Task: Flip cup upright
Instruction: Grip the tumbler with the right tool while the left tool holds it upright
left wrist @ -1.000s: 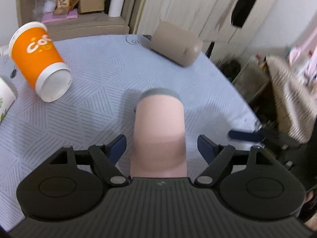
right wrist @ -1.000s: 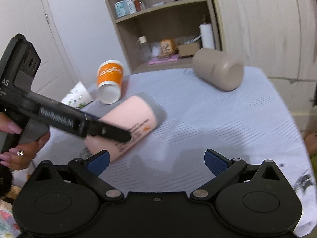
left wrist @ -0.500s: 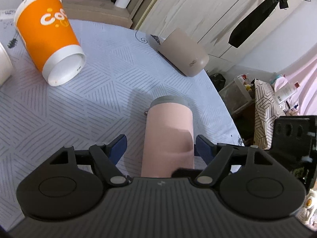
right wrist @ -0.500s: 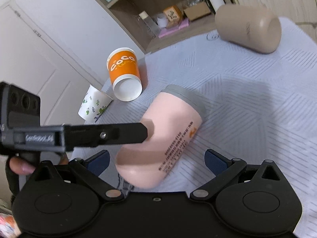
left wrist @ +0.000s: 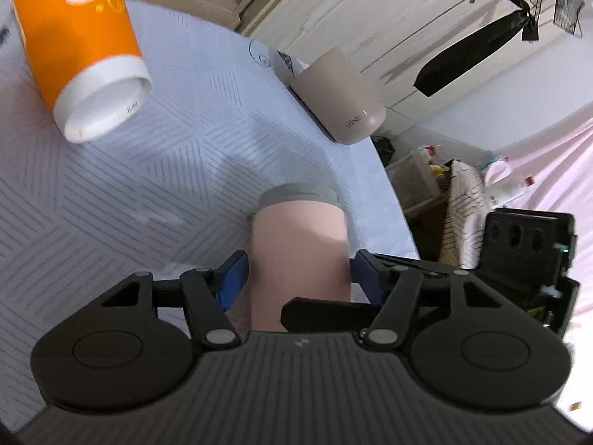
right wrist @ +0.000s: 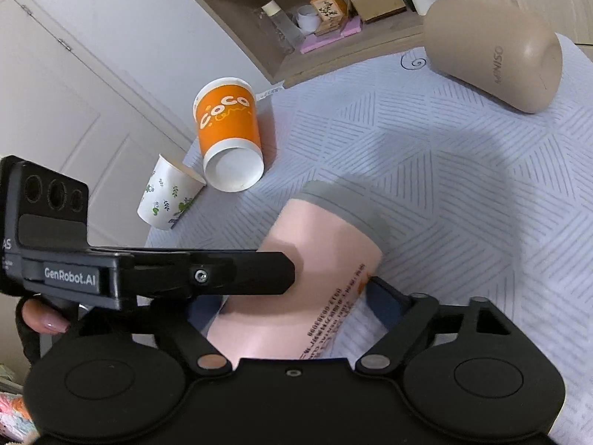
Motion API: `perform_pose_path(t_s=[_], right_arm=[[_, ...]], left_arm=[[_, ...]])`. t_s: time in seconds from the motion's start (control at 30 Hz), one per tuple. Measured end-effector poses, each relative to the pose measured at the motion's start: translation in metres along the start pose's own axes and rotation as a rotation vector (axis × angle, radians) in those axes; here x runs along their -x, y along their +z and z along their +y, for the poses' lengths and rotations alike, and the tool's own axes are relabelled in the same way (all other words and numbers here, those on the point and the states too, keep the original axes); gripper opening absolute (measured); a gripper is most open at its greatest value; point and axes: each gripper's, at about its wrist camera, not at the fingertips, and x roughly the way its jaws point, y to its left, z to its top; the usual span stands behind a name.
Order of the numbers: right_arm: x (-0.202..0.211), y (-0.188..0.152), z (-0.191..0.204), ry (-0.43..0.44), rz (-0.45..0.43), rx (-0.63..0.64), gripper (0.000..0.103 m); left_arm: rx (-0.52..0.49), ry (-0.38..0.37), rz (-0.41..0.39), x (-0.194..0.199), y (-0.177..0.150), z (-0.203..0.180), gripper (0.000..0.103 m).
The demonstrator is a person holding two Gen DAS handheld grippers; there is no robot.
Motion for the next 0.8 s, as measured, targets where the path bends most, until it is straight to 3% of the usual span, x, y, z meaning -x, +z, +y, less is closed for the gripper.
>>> perform_pose_path(t_s=[0.23,0.43,0.63,0.8], right_arm=[[0.002,0.002,-0.003,0.042,0.039,0.059,0.085],[0.014,-0.009,0.004,0.038,-0.011,0.174,0.085],[0.039,-0.028,0.008,0.07,-0.115,0.335,0.079],[0.051,-0.039,0.018,0.029,-0.148,0.463,0.079]], left_arm=[[-0.011,0.007,0.008,-0.007,-0.004,-0.003,0.061],[-0.142,0.031,-0.048,0.005,-0.019,-0.024,0.061],[-0.284,0.038,-0.097,0.018,-0.039,-0.046,0.06],[-0.379,0.065,-0.146,0.019,-0.051,-0.064,0.06]])
